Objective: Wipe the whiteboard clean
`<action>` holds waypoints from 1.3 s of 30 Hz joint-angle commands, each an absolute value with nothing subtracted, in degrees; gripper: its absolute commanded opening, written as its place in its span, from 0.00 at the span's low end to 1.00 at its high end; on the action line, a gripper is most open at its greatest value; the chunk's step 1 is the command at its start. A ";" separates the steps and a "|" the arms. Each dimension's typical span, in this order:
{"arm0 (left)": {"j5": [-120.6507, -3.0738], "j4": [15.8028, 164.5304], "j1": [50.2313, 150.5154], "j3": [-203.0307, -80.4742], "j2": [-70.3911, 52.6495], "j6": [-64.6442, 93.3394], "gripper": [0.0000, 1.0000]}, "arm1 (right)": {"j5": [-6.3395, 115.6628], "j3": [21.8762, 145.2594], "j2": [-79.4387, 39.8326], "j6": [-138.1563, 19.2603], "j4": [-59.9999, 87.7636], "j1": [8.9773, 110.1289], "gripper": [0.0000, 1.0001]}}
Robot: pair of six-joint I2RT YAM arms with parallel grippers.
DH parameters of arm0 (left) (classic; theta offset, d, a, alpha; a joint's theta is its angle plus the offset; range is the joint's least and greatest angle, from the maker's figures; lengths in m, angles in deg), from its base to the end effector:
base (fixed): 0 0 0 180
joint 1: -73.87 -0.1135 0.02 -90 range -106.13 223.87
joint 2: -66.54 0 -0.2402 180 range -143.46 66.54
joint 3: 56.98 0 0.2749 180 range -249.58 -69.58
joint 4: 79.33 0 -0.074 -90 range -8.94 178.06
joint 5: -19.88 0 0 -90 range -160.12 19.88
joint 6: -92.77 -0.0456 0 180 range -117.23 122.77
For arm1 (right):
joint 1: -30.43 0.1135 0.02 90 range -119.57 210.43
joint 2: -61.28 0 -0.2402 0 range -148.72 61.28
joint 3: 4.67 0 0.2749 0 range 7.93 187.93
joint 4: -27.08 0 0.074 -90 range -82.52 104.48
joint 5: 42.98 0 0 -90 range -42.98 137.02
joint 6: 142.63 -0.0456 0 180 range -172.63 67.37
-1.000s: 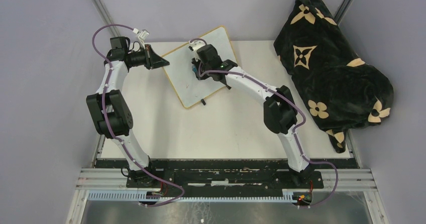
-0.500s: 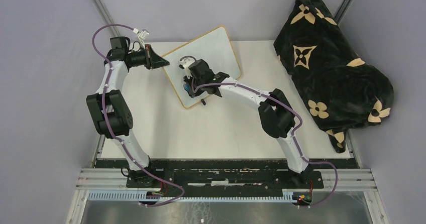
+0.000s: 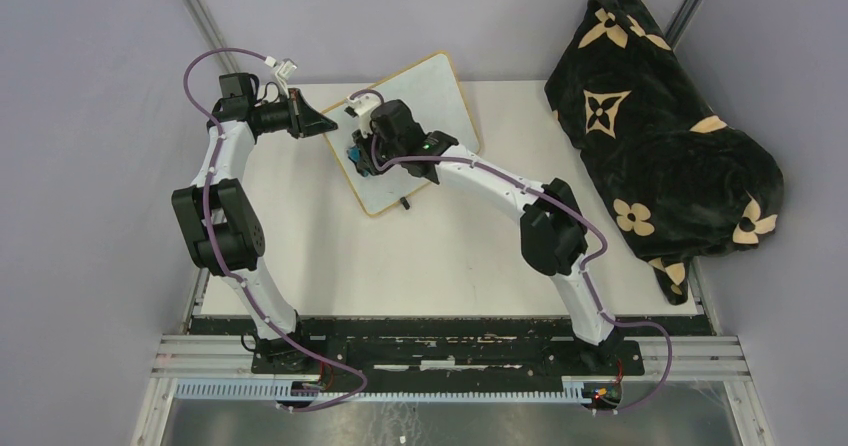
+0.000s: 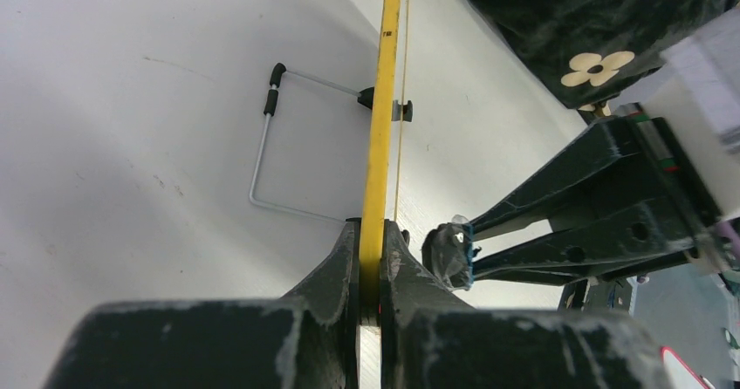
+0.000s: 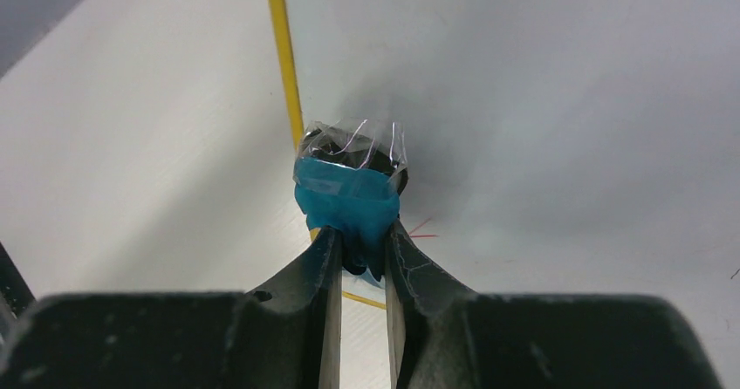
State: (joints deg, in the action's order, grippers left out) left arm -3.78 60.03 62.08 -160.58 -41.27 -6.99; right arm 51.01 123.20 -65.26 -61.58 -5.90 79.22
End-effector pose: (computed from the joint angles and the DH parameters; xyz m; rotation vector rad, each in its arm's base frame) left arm 0.4325 0.0476 0.2569 0.4943 1.9552 -1.0984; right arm 0.3531 0.4080 0.2502 -0.7881 2.0494 0.6587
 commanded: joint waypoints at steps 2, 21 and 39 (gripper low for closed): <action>-11.14 55.68 62.69 -160.23 -40.52 -11.92 0.03 | 52.21 126.43 -65.75 -62.48 -3.89 79.82 0.01; -10.93 55.64 62.73 -159.40 -39.99 -12.10 0.03 | 51.59 123.22 -68.41 -63.94 -2.26 79.82 0.01; -11.07 55.59 62.69 -159.09 -39.37 -12.34 0.03 | 38.83 110.82 -65.60 -62.55 0.43 75.31 0.01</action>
